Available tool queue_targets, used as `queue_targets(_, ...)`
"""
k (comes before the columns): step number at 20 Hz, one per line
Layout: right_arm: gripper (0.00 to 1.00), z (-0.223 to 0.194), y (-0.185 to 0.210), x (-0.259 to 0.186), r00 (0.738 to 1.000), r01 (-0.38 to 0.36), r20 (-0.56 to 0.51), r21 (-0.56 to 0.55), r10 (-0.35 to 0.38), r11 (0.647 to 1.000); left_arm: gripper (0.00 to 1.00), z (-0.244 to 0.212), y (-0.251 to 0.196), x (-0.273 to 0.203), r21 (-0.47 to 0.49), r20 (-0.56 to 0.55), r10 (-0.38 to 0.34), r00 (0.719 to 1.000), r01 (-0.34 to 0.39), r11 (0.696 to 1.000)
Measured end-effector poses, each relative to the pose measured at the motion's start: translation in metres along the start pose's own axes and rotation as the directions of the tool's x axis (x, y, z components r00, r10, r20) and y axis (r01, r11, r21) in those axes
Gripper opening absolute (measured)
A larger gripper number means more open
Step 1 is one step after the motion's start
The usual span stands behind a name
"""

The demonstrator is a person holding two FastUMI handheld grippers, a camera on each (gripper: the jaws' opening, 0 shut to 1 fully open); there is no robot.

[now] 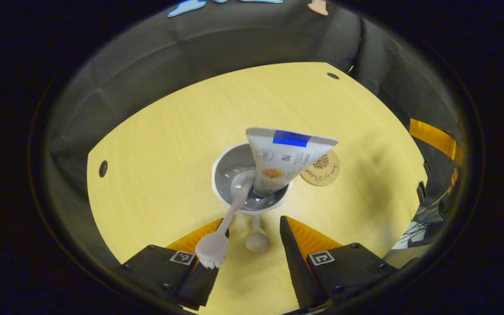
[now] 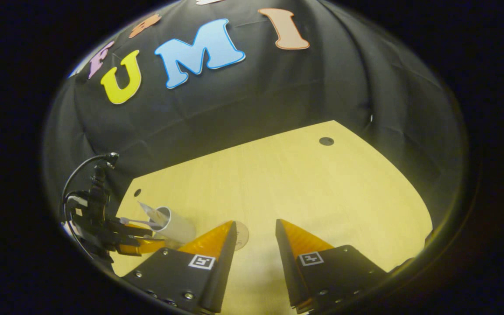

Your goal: Put the toothbrush and toothpaste on the desktop into the cup, then pick up the cup and place it on the coaster on the desktop.

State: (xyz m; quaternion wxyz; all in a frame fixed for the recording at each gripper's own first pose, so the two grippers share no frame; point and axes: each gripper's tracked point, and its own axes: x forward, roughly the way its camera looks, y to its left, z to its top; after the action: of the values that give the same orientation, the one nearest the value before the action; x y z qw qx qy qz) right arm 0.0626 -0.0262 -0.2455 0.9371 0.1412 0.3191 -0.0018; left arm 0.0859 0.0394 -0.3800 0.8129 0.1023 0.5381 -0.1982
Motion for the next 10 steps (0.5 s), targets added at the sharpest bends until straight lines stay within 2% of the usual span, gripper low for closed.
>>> queue_targets(7, 0.55, -0.014, -0.016, 0.005, 0.999, 0.027, -0.031, 0.037, -0.026, 0.999, 0.77, 0.005, 0.010, 0.007, 0.069, -0.094, 0.036, 0.995, -0.030, 0.997)
queue_targets(8, 0.55, -0.016, -0.019, 0.007, 0.999, 0.031, -0.035, 0.042, -0.030, 0.999, 0.55, 0.004, 0.009, 0.009, 0.063, -0.105, 0.035, 0.994, -0.029, 0.998)
queue_targets(10, 0.55, -0.017, -0.023, 0.009, 0.998, 0.041, -0.044, 0.049, -0.039, 0.998, 0.54, -0.005, 0.005, 0.016, 0.046, -0.144, 0.028, 0.989, -0.022, 0.999)
